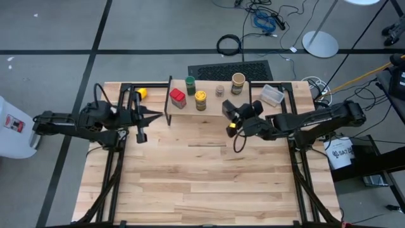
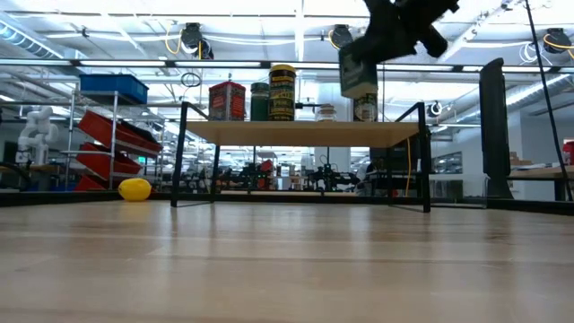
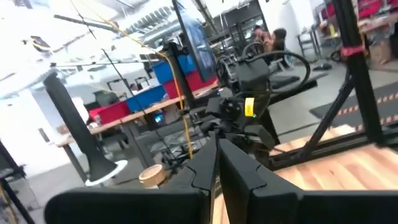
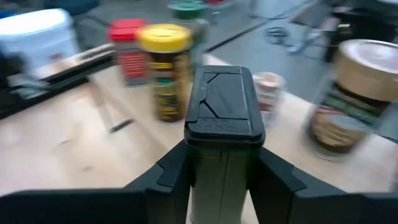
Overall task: Shelf spices
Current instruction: Remove the black seasoning can from the shelf
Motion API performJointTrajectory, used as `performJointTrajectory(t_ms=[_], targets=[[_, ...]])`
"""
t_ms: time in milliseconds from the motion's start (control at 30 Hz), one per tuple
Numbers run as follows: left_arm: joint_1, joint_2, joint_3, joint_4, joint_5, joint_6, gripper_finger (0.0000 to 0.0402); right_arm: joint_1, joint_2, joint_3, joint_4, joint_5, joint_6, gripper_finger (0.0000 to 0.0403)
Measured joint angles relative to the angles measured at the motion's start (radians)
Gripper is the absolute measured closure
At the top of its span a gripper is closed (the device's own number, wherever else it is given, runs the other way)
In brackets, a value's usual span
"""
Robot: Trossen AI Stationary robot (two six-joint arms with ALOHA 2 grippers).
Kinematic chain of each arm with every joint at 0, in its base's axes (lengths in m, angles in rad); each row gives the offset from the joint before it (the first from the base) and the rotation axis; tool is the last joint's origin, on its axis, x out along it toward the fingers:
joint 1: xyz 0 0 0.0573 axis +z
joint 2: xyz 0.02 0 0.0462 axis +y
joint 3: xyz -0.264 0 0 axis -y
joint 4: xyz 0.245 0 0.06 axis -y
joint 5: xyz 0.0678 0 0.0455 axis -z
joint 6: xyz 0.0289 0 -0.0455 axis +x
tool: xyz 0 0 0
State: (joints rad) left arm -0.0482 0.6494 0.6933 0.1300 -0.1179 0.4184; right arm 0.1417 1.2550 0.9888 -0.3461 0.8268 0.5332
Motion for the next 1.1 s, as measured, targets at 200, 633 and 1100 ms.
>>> performJointTrajectory(t_ms=[200,633,1100], targets=[[0.0,0.005,0.001,-0.016,0.11,-0.162,0.0345,0.035,-0.001,0.014,0.112,-0.162,-0.094,0.0282],[-0.033,0.221,0.045,-0.017,0.215,-0.409,0.014,0.108,0.036,0.014,0.221,-0.328,-0.212,0.0282],[-0.146,0.47,0.043,0.094,0.084,-0.411,0.0122,0.116,0.221,0.014,0.291,-0.493,-0.265,0.0282]])
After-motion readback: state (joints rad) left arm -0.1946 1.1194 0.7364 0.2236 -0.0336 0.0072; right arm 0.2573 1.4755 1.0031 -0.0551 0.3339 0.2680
